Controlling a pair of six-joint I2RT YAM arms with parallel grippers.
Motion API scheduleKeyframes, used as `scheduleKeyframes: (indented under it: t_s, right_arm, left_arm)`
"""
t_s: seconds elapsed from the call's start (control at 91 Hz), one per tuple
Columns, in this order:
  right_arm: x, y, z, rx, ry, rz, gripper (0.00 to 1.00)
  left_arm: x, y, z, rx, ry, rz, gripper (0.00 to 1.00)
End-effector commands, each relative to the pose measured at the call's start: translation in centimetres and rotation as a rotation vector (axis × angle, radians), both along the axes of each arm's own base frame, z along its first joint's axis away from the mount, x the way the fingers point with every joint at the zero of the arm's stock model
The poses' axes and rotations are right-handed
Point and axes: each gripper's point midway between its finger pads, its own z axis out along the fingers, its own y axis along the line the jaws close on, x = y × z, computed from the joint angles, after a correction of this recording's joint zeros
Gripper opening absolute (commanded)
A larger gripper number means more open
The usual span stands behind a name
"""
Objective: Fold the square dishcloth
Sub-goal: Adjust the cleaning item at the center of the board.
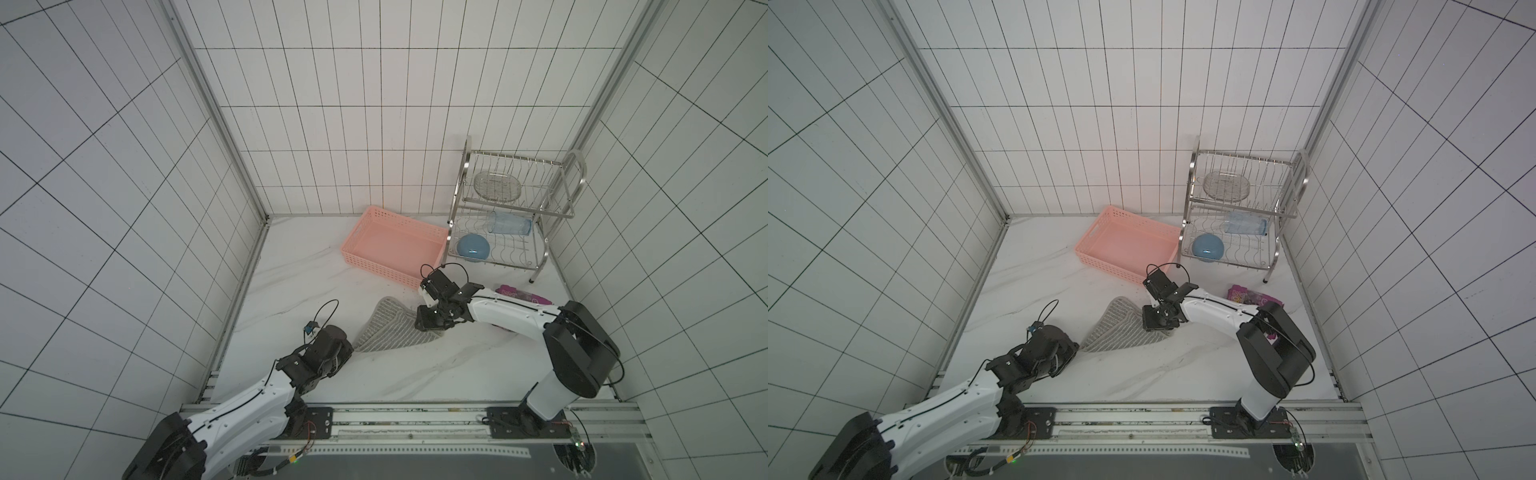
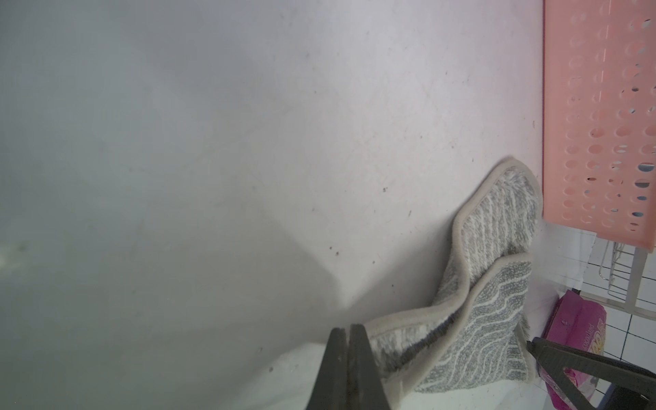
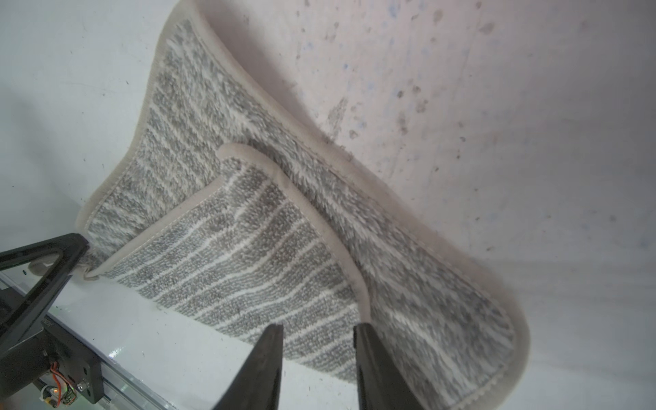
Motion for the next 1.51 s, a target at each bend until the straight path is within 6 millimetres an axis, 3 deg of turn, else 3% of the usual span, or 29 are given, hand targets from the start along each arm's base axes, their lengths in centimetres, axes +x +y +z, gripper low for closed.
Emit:
scheduleKeyframes:
  t_s: [0.0,0.231,0.583,0.77,0.902,0.989,1.22,1.363,1.495]
  right_arm:
    - [-0.2,-0.7,0.2,-0.001,-0.013,0.003,0.38]
    - [-0.2,-2.6,-0.4,-0.077,-0.043,-0.024,0.47]
    - [-0.7,-3.1,-0.9,-0.071,-0.038,-0.024,0.48]
    - [-1.5,-2.3,-1.5,-0.045,-0.012,-0.018,0.35]
    - [-1.5,-2.3,-0.1,-0.027,-0.055,-0.019,0.13]
    - [-1.4,-3.0,1.0,-0.038,-0.094,-0.026,0.04]
    - [-1.8,-3.8,2.7,-0.040,-0.190,0.038,0.00]
    - [-2.7,-3.3,3.7,-0.039,-0.254,0.111,0.00]
    - [-3.4,-3.1,3.6,-0.053,-0.272,0.145,0.00]
  left_arm:
    - [0.8,-0.3,1.1,0.009,-0.034,-0.002,0.00]
    - [0.8,-0.3,1.0,0.018,-0.027,-0.002,0.00]
    - [0.8,0.0,0.9,0.035,-0.023,0.011,0.00]
    - [1.3,-0.2,1.4,0.050,-0.035,0.003,0.00]
    - [1.7,-0.3,1.6,0.083,-0.035,-0.011,0.00]
    - [2.2,-0.5,1.9,0.107,-0.042,-0.025,0.00]
    - [4.2,-0.7,2.5,0.204,-0.061,-0.060,0.00]
    - [5.1,-0.4,2.7,0.207,-0.030,-0.080,0.18]
    - [5.2,0.4,3.5,0.196,0.001,-0.101,0.55]
